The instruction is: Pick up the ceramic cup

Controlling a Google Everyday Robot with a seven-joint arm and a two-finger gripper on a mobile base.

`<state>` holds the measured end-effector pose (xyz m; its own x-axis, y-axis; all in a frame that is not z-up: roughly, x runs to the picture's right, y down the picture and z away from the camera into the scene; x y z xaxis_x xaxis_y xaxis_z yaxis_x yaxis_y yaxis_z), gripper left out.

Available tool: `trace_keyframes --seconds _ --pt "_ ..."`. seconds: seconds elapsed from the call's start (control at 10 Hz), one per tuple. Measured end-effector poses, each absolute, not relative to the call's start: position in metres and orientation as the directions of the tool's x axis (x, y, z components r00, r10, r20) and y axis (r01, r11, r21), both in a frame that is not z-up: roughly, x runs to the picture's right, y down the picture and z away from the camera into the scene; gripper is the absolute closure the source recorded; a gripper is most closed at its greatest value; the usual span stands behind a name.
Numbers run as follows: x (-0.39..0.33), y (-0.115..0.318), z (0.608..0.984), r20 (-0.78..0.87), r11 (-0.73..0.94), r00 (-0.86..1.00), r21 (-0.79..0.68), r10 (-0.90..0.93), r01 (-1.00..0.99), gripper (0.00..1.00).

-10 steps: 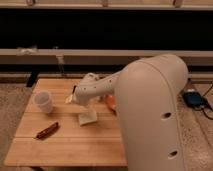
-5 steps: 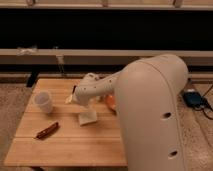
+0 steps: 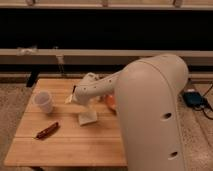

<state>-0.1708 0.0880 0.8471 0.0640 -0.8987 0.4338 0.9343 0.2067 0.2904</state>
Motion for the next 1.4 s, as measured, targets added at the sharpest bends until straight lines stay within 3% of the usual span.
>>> trace_keyframes --seconds 0.7,1.4 --pt "-0.235 0.035 0.788 0.333 -0.035 -0.18 0.399 -0.926 0.916 0.2" --pt "-0.299 0.033 0.822 0.324 -0.21 -0.332 0.359 -0.886 0.91 0.2"
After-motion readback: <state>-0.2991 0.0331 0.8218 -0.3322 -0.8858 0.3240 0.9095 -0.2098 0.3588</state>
